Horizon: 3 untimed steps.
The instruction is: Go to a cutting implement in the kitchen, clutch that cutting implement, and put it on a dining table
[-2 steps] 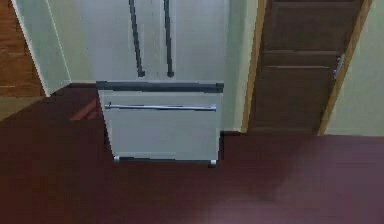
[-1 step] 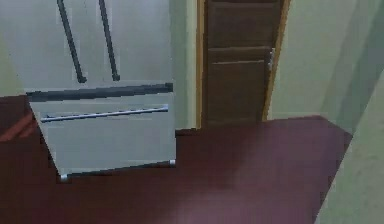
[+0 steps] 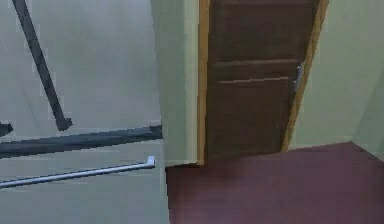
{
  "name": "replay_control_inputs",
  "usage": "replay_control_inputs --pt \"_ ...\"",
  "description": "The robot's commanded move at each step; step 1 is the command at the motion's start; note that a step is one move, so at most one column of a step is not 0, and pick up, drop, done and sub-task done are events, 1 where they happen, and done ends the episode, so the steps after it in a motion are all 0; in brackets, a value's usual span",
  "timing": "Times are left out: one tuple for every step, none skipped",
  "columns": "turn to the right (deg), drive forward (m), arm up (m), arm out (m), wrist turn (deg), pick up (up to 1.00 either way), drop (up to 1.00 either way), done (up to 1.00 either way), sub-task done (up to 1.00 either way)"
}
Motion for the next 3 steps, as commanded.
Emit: replay_control_inputs --pt "45.0 0.00 0.00 0.00 0.0 0.00 0.00 0.00 0.00" --pt "3.0 0.00 0.00 0.00 0.0 0.00 0.00 0.00 0.00" --pt "0.0 1.00 0.00 0.00 0.0 0.00 0.00 0.00 0.00"
